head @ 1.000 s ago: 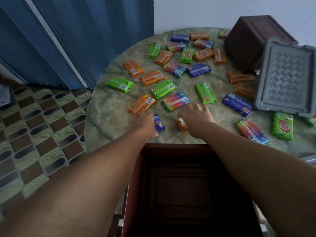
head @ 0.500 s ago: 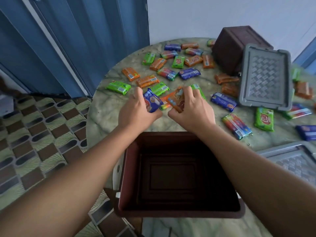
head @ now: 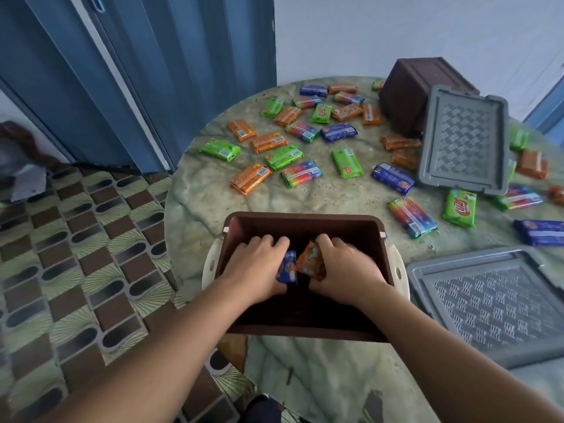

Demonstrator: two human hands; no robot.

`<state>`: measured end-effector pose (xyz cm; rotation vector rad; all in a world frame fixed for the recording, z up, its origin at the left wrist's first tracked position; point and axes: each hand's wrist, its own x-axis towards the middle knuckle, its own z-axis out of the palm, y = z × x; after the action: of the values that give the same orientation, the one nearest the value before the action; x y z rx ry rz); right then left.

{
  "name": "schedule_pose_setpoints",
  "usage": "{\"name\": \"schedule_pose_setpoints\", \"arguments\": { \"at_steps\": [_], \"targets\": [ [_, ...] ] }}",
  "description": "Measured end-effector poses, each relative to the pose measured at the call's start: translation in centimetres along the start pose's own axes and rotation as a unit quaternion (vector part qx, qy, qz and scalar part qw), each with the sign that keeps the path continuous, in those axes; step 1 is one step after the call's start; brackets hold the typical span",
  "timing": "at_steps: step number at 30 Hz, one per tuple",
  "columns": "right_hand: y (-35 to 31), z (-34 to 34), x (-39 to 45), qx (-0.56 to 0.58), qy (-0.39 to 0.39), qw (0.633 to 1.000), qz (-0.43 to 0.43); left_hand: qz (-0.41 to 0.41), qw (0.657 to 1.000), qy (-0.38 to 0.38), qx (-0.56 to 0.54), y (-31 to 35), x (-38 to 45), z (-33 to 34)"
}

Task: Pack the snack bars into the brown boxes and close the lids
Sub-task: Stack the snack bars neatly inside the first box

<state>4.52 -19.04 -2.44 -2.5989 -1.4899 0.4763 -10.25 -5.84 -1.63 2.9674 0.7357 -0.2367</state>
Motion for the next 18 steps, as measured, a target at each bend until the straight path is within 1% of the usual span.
{"name": "schedule_pose_setpoints", "arguments": {
  "at_steps": [2, 5, 13, 18],
  "targets": [
    [0.4, 1.0, 0.3, -0.012, -0.034, 0.999, 0.012, -0.004, 1.000, -0.021, -0.006, 0.1, 0.7, 1.3],
    [0.7, 1.6, 0.8, -0.028, -0.033, 0.999, 0.018, -0.027, 0.998, -0.044, -0.029, -0.3, 1.4, 2.5],
    [0.5, 1.8, 1.5, -0.052, -0.042, 0.997, 0.027, -0.032, 0.998, -0.013, -0.060, -0.4, 2.0, 3.4],
    [0.6, 1.9, 1.7, -0.012, -0.042, 0.998, 0.037, -0.028, 0.996, -0.008, -0.081, -0.2, 2.3, 3.5]
  ]
}}
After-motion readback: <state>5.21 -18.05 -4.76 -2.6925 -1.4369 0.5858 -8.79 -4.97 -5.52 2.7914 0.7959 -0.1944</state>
